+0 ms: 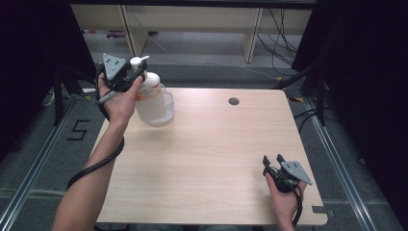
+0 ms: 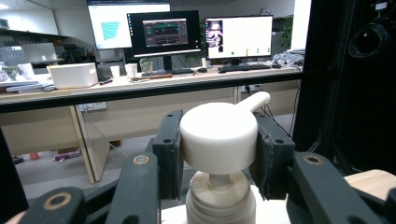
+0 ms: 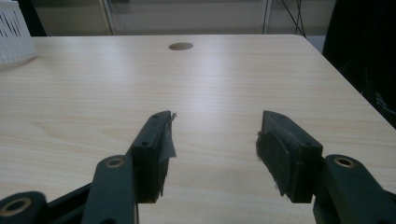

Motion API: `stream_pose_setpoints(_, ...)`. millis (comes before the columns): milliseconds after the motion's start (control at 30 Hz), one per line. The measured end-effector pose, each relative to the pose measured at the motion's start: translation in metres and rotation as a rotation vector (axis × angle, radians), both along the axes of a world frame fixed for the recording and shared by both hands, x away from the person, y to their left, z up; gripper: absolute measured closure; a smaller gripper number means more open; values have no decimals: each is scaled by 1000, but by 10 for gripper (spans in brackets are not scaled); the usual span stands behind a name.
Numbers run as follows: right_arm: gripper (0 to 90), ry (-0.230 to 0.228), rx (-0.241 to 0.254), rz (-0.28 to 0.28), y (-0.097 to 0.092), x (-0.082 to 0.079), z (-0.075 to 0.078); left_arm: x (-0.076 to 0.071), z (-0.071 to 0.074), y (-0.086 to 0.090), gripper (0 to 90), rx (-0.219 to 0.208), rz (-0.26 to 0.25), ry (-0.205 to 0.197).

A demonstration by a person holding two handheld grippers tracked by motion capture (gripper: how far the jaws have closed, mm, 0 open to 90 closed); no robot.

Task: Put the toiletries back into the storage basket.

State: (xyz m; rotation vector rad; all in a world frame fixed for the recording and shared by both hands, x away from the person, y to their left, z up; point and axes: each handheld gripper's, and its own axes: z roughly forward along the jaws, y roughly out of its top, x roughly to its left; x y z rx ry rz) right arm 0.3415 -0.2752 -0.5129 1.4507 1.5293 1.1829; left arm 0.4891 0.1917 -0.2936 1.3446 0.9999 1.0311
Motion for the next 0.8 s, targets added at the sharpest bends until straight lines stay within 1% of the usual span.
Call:
stream_pose_setpoints(67, 449, -5, 0, 0, 0, 0, 0, 2, 1, -1, 585, 1, -3, -2)
stream_pose_setpoints(100, 449, -5, 0, 0, 0, 0, 0, 1, 1, -1, 585, -9, 15, 12)
stream_pose_setpoints(167, 449, 5, -13, 4, 0, 0, 0, 2, 2, -2, 585, -8, 13, 8)
stream_pose_setpoints(200, 449, -5, -33, 9, -2, 1, 0, 3, 4, -2, 585, -10, 13, 9)
stream_pose_setpoints(233, 449, 2, -8, 3, 0, 0, 0, 4, 5, -2, 585, -8, 10, 8)
stream_pose_setpoints(500, 449, 2, -8, 4, 0, 0, 0, 7, 10, -4, 585, -7, 8, 3)
stream_pose_setpoints(533, 449, 1, -42, 1, -2, 1, 0, 9, 12, -3, 585, 1, 4, -7)
stream_pose_setpoints(567, 449, 1, -42, 1, -2, 1, 0, 9, 12, -3, 585, 1, 4, -7)
stream_pose_setpoints(600, 449, 3, -3, 2, 0, 0, 0, 10, 13, -3, 585, 6, 7, -11)
stream_pose_setpoints(667, 449, 13, -10, 1, 0, 0, 1, 12, 14, -3, 585, 9, 9, -11)
stream_pose_setpoints(800, 448, 8, -16, 3, -1, 0, 0, 13, 13, -3, 585, 4, 12, -11)
